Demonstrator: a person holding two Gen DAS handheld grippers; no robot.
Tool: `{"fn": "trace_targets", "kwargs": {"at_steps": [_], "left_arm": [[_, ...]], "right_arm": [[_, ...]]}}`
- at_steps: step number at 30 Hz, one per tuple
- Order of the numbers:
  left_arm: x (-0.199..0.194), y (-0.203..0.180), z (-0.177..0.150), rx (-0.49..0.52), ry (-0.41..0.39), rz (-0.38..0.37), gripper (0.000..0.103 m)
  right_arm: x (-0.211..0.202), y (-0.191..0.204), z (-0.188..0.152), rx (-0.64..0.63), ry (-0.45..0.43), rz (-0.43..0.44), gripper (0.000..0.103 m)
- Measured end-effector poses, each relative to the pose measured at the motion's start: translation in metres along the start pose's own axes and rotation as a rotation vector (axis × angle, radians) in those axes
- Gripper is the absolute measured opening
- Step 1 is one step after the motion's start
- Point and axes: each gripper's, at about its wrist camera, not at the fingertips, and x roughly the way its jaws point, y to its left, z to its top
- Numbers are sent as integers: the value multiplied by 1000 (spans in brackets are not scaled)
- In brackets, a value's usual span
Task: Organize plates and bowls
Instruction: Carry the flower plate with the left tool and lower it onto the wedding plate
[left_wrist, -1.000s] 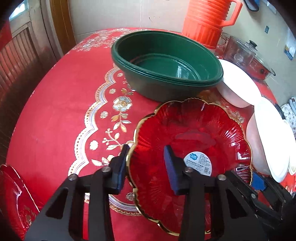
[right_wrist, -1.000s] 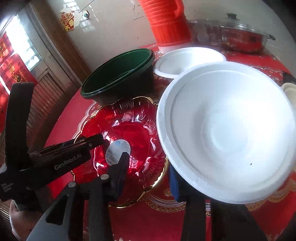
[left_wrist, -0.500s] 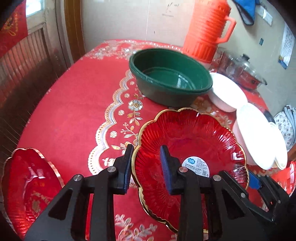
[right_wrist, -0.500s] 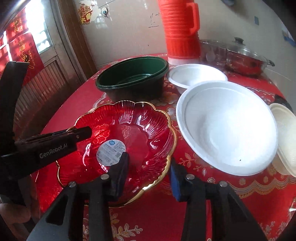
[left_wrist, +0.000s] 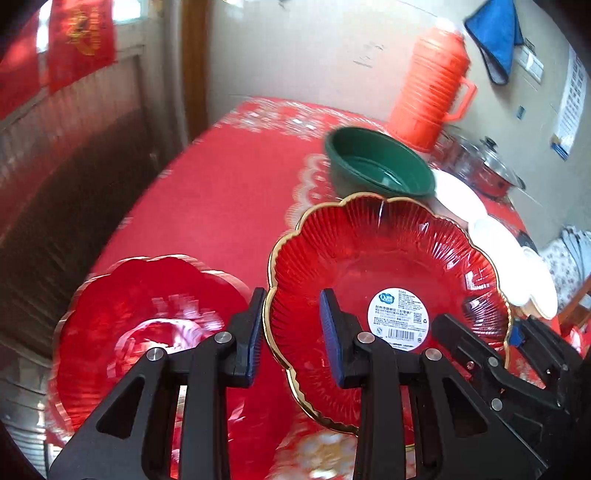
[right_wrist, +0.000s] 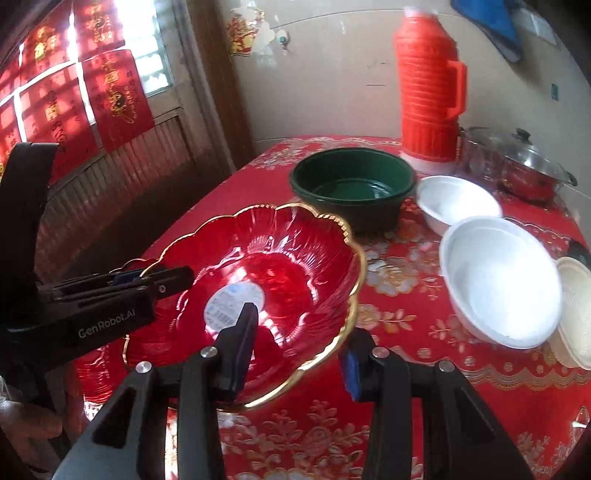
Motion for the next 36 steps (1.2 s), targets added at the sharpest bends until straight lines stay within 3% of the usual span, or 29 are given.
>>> {"fn": "trace_targets", "kwargs": {"at_steps": [16, 22, 30, 34, 36], "left_arm": [[-34, 116, -44, -146, 6, 107, 29], [-26, 142, -63, -200, 45, 109, 29], [-23, 153, -79, -197, 65, 113, 29], [-22, 150, -79, -176, 64, 128, 29], [-20, 149, -78, -169, 63, 136, 29]], "right_arm": [[36, 114, -5, -207, 76, 160, 43], [53, 136, -13, -247, 144, 191, 43], [64, 144, -14, -271, 220, 193, 44], [60, 147, -12, -292, 235, 180, 60], [53, 147, -9, -313, 218, 152, 63]]}}
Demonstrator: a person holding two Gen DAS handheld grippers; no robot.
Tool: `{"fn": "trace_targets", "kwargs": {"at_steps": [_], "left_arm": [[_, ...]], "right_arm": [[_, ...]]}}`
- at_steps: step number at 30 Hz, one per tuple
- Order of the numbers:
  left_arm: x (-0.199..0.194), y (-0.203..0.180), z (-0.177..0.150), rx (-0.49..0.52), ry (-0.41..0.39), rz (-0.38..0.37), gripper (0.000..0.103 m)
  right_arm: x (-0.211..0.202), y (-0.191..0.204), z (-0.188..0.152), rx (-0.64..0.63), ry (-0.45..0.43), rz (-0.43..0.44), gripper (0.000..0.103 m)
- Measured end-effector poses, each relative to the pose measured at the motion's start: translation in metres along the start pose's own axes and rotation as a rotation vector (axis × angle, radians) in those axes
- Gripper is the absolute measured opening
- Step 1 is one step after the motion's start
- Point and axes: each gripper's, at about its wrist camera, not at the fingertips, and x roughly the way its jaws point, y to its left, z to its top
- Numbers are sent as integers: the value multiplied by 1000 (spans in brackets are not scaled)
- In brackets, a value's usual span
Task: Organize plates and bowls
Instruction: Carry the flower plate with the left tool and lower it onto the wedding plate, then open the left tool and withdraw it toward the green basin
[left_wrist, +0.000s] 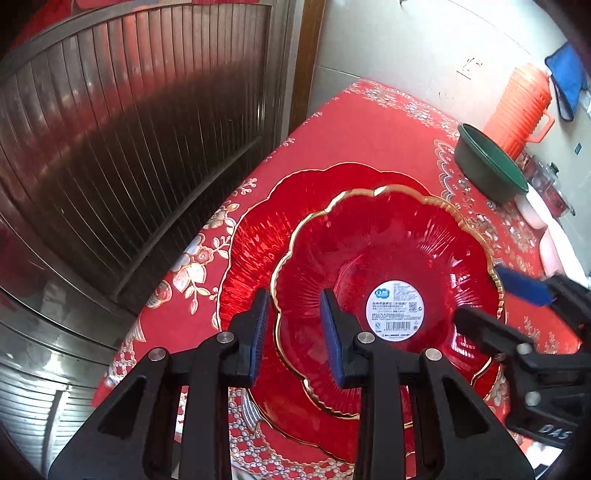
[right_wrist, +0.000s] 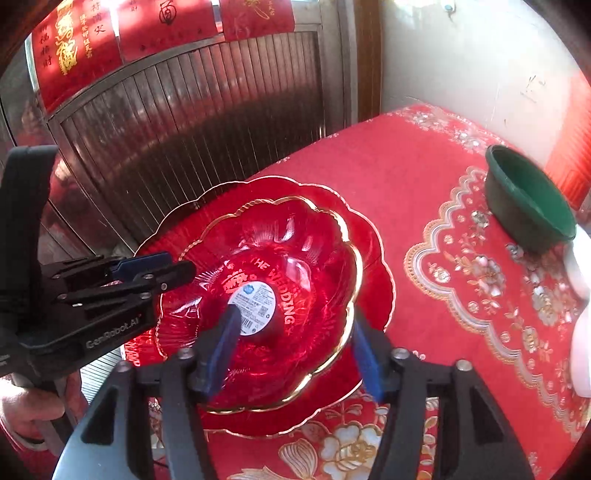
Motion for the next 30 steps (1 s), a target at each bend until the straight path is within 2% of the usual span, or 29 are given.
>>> {"fn": "trace_targets", "kwargs": {"at_steps": [5, 12, 13, 15, 17, 19, 23, 30], "left_arm": [[2, -3, 2, 6, -9, 14, 29], [-5, -16, 4, 29, -47, 29, 30], [-6, -17, 4, 30, -49, 33, 33], [-8, -24, 5, 45, -63, 48, 51], [-11, -28, 5, 52, -81, 53, 55], [-15, -31, 6, 52, -103, 60, 55], [-22, -39, 9, 52, -147, 88, 56], [-29, -62, 17, 65, -195, 74, 56]], "right_arm": [[-20, -7, 1, 4, -45, -34, 67], [-26, -23, -4, 62, -66, -3, 67], [-26, -21, -4, 59, -66, -3, 68], [-25, -18, -3, 53, -70, 0, 69], [-24, -17, -4, 45, -76, -7, 72], [-26, -17, -5, 50, -92, -20, 79], [-29, -23, -6, 75, -111, -22, 79], [-37, -39, -8, 124, -138, -58, 81]]}}
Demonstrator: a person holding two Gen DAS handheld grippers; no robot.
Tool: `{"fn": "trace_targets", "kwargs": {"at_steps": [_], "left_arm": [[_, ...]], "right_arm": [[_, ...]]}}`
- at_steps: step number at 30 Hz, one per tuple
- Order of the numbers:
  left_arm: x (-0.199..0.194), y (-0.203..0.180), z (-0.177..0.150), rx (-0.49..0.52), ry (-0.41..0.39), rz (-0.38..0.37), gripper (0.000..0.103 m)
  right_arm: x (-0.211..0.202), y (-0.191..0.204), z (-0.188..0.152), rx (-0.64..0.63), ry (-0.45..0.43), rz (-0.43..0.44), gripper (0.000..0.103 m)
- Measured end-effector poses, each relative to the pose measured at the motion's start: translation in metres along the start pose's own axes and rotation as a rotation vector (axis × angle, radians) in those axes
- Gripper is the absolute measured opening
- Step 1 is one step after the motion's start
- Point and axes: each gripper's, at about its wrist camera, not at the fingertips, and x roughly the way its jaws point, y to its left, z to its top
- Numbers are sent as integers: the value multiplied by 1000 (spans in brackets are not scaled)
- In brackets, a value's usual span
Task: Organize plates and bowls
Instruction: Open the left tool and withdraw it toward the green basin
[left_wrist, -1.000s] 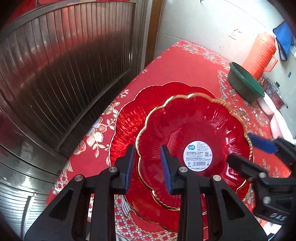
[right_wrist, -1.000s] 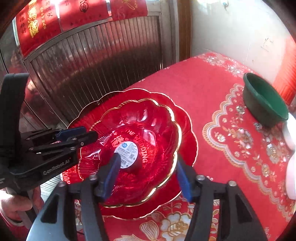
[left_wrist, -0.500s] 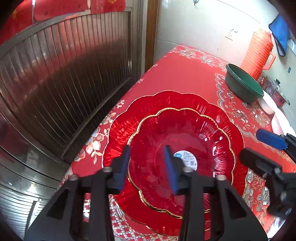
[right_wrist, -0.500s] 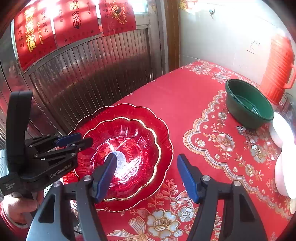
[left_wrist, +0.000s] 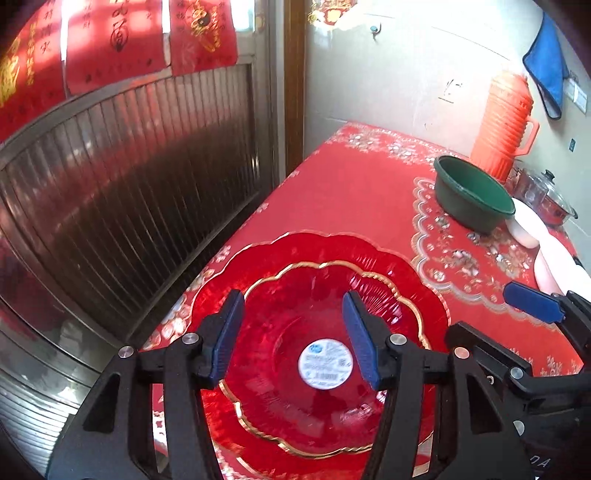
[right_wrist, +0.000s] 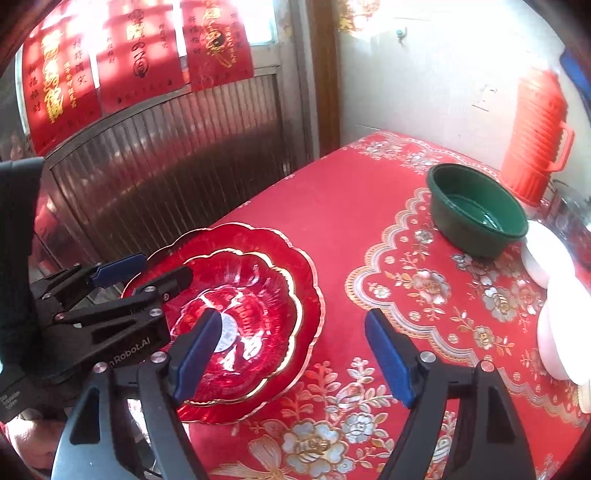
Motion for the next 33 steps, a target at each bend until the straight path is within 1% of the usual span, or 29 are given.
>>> {"fn": "trace_targets", "kwargs": {"at_steps": [11, 19, 27, 33], "left_arm": [[1, -45, 11, 61, -23, -54, 56], [2, -78, 18, 105, -33, -96, 56], [8, -116, 24, 155, -27, -124, 56], [17, -137, 31, 163, -10, -143, 56]], "right_arm": [[-20, -45, 3, 85, -23, -58, 81], [-32, -79, -3, 142, -35, -96, 81], [-41, -114, -7, 204, -44, -126, 81], [-42, -135, -8, 236, -46, -144, 81]]}}
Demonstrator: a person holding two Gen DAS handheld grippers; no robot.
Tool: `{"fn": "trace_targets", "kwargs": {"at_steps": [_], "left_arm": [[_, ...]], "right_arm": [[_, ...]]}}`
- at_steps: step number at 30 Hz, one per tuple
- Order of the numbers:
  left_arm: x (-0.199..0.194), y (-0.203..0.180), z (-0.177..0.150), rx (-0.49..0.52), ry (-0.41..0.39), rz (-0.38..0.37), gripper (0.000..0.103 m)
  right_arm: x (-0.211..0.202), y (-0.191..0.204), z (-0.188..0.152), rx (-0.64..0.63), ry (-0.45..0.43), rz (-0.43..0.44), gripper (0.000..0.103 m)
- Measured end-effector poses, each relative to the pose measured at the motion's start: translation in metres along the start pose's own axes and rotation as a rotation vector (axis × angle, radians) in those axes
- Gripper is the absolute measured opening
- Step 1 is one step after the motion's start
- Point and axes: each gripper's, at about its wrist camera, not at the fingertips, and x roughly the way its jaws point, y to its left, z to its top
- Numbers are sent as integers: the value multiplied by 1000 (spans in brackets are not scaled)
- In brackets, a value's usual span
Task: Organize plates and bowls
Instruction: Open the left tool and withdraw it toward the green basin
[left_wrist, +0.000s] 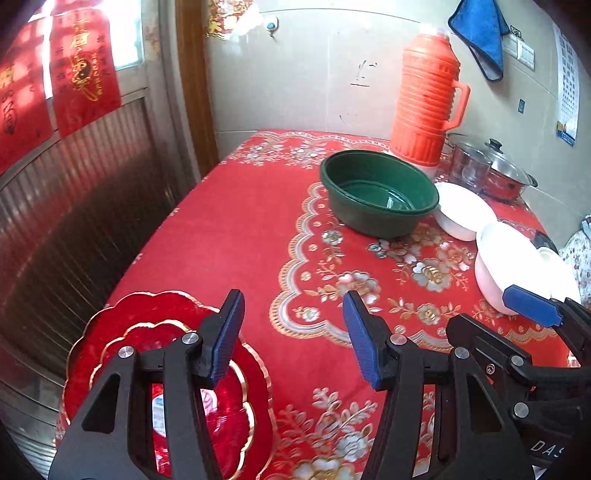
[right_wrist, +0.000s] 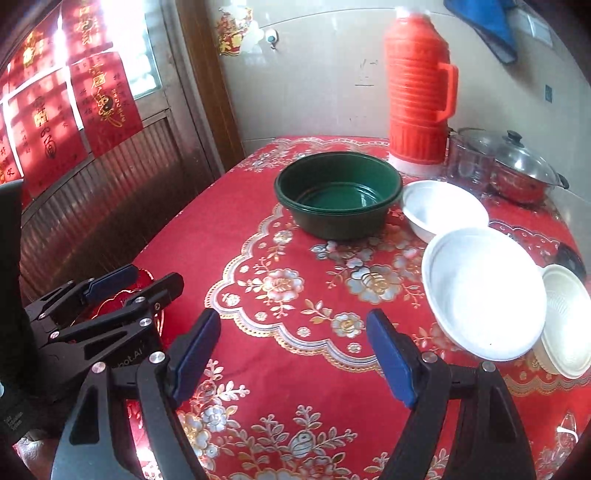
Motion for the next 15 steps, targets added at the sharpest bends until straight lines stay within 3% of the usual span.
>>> {"fn": "trace_targets", "kwargs": {"at_steps": [15], "left_arm": [[29, -22, 27, -8, 39, -2, 56]], "right_arm": [[18, -28, 21, 18, 14, -38, 81]]}}
